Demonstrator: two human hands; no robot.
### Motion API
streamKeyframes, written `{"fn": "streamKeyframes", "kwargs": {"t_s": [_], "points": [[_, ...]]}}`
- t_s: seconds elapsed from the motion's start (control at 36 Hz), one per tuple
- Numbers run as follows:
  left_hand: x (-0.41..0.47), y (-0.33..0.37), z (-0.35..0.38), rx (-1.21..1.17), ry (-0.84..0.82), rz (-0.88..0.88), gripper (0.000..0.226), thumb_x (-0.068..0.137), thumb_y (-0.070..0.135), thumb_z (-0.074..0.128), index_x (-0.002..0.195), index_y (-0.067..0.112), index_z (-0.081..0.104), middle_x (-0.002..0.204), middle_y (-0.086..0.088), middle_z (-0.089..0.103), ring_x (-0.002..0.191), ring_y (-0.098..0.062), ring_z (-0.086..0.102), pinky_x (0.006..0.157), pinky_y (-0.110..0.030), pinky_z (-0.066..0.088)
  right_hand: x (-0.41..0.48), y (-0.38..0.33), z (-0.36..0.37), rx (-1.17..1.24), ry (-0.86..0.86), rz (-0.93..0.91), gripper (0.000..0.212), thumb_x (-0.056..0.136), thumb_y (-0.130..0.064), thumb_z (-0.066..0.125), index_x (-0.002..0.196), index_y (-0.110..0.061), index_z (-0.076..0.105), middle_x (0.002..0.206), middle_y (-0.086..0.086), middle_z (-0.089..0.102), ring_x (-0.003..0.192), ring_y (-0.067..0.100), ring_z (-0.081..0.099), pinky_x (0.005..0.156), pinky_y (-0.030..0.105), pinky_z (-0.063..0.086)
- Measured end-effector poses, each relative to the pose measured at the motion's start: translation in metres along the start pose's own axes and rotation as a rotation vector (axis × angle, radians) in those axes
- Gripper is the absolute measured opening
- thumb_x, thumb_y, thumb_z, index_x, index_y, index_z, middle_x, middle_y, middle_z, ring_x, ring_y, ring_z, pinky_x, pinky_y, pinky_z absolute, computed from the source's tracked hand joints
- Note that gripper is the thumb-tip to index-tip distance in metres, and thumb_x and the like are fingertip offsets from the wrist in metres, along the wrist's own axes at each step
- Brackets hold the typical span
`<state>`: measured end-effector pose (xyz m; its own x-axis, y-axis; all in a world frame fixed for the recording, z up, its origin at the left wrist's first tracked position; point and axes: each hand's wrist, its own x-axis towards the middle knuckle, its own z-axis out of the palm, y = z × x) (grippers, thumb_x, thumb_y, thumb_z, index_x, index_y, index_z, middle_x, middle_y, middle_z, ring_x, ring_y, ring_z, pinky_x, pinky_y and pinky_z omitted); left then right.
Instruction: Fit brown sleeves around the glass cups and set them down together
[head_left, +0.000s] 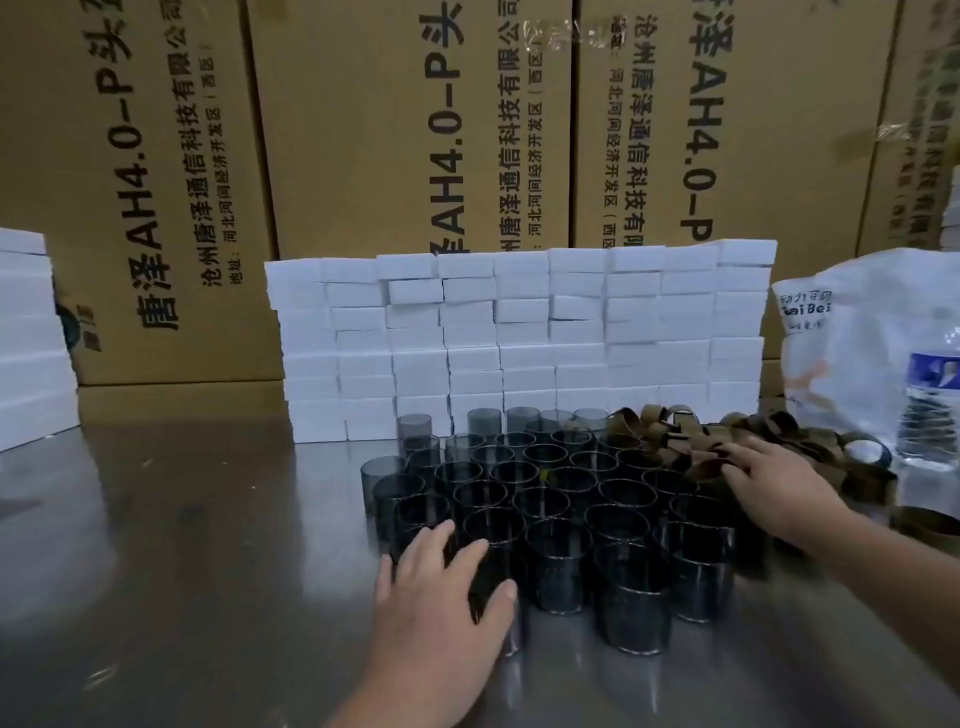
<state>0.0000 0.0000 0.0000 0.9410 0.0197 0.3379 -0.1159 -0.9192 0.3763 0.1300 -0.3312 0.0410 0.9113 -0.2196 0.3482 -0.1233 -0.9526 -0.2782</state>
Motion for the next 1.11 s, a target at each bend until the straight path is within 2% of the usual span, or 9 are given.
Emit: {"fn": "streamKeyframes", "kwargs": {"t_s": [0.11,0.19,0.25,0.36,0.5,0.69,0.83,0.97,1.11], "points": [[0.003,-0.002,0.007,0.054,0.002,0.048,0.064,0.081,0.069,0.026,0.142,0.047,0.02,0.154,0.019,-0.002,0.14,-0.004,-0.011,0.112,-0.039,-0.014,0.014,0.005,0.0,-0.053,-0.172,0.019,0.053,0.1,-0.038,0.034,0.148,-0.02,0.024,0.158,0.006,0.016,0.143,0.027,0.019,0.114,0.039,0.024],[0.003,-0.002,0.009,0.053,-0.003,0.058,0.068,0.077,0.07,0.033,0.141,0.048,0.02,0.153,0.02,-0.004,0.14,-0.003,-0.013,0.111,-0.039,-0.017,0.023,-0.002,0.004,-0.028,-0.242,0.016,0.057,0.098,-0.035,0.042,0.15,-0.024,0.021,0.153,0.008,0.029,0.133,0.028,0.038,0.098,0.031,0.039],[0.002,-0.002,0.008,0.055,0.021,0.078,0.067,0.076,0.069,0.037,0.139,0.049,0.023,0.153,0.02,-0.003,0.139,-0.002,-0.013,0.11,-0.039,-0.017,0.024,-0.009,0.004,-0.006,-0.278,0.0,0.054,0.097,-0.031,0.045,0.147,-0.026,0.027,0.149,0.009,0.038,0.123,0.027,0.049,0.085,0.027,0.04],[0.001,0.0,0.007,0.043,0.022,0.094,0.061,0.076,0.067,0.044,0.133,0.05,0.033,0.151,0.021,0.0,0.138,-0.001,-0.012,0.11,-0.038,-0.017,0.028,-0.015,0.003,-0.05,-0.303,-0.062,0.043,0.094,-0.027,0.048,0.137,-0.025,0.046,0.141,0.006,0.047,0.118,0.023,0.051,0.088,0.025,0.041],[-0.001,0.002,0.003,0.033,0.02,0.1,0.042,0.078,0.064,0.049,0.117,0.048,0.047,0.15,0.021,0.009,0.138,0.0,-0.01,0.111,-0.038,-0.018,0.029,-0.011,-0.003,-0.13,-0.19,-0.152,0.024,0.092,-0.034,0.055,0.108,-0.021,0.066,0.093,-0.004,0.058,0.08,0.013,0.053,0.059,0.022,0.037],[-0.002,0.002,0.0,0.014,0.021,0.13,0.032,0.082,0.062,0.049,0.106,0.043,0.058,0.146,0.023,0.02,0.138,0.001,-0.005,0.11,-0.036,-0.019,0.013,-0.024,-0.03,-0.008,0.211,-0.175,0.028,0.09,-0.04,0.057,0.099,-0.015,0.068,0.132,0.006,0.048,0.101,0.027,0.058,0.077,0.033,0.045],[-0.003,0.003,-0.001,0.003,0.026,0.162,0.029,0.085,0.056,0.05,0.105,0.038,0.062,0.147,0.021,0.023,0.138,0.0,-0.002,0.111,-0.035,-0.016,-0.037,-0.061,-0.053,0.327,0.378,-0.241,0.021,0.087,-0.041,0.058,0.087,-0.022,0.067,0.138,0.0,0.047,0.104,0.021,0.056,0.078,0.033,0.04],[-0.001,0.004,-0.001,-0.033,0.117,0.22,0.027,0.087,0.051,0.051,0.102,0.033,0.065,0.142,0.021,0.031,0.135,0.0,0.011,0.111,-0.027,-0.008,-0.119,-0.097,-0.052,0.694,0.361,-0.345,0.008,0.073,-0.049,0.056,0.07,-0.042,0.057,0.131,-0.008,0.051,0.109,0.006,0.049,0.091,0.034,0.044],[-0.002,0.004,-0.004,-0.35,0.339,0.226,0.014,0.083,0.034,0.063,0.092,0.026,0.069,0.124,0.025,0.04,0.12,0.001,0.034,0.102,-0.023,0.025,-0.167,-0.117,-0.019,0.917,0.417,-0.412,0.011,0.077,-0.026,0.07,0.085,-0.032,0.068,0.121,-0.024,0.046,0.108,-0.031,0.034,0.092,0.0,0.033]]}}
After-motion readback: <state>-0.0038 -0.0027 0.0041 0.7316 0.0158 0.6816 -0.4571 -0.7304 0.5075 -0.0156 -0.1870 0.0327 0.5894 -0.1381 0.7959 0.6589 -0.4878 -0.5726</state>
